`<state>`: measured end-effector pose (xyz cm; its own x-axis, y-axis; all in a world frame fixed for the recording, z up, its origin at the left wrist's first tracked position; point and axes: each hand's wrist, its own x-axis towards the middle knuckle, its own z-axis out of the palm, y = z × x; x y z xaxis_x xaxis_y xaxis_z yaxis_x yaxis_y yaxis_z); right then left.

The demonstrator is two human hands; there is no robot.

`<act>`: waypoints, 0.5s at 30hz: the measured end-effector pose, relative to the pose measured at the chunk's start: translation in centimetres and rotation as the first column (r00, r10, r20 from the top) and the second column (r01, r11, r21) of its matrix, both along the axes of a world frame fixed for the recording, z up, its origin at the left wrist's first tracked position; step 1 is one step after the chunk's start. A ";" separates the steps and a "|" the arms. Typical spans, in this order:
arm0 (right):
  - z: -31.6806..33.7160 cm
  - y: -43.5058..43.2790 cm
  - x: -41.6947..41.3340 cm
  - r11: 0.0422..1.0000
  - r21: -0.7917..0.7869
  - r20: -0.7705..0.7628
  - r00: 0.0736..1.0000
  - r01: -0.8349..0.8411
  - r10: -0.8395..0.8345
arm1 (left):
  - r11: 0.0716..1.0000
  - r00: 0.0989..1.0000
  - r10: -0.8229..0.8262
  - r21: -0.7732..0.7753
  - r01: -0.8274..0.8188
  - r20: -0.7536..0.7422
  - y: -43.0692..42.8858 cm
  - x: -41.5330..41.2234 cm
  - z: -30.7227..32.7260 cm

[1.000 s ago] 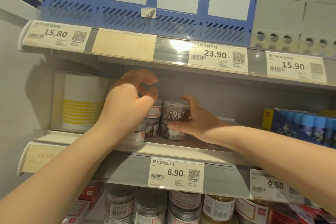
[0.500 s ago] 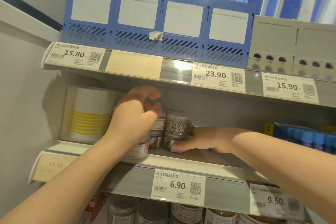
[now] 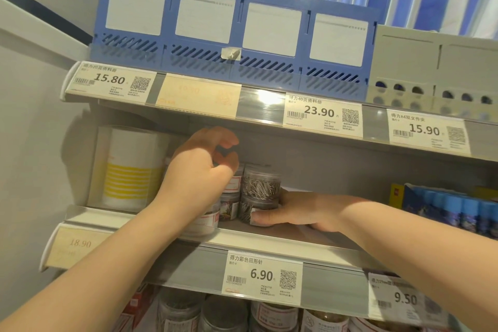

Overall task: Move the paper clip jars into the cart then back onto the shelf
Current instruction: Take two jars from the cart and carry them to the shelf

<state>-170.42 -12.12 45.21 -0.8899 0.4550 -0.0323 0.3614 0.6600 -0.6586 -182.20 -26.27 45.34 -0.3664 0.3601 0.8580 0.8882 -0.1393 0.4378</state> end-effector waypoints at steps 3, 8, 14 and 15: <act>0.1 -0.2 0.0 1.000 -0.031 -0.010 1.000 0.001 -0.001 | 1.000 1.000 -0.005 0.002 0.005 -0.002 0.0 0.0 0.0; 0.2 0.2 0.2 0.998 -0.062 0.000 1.000 0.020 -0.020 | 1.000 1.000 -0.015 -0.003 0.015 -0.007 0.1 -0.1 0.0; 0.2 0.1 0.2 0.996 -0.066 0.008 0.999 0.054 -0.054 | 1.000 1.000 -0.016 -0.019 0.016 -0.002 0.1 -0.1 0.0; 0.2 0.0 0.3 0.996 -0.068 0.013 0.998 0.055 -0.054 | 1.000 1.000 -0.019 -0.020 0.019 -0.004 0.1 -0.1 0.0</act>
<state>-170.08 -12.12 45.44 -0.8632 0.4994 -0.0742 0.4031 0.5930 -0.6970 -182.31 -26.22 45.29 -0.3561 0.3839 0.8519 0.8872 -0.1474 0.4372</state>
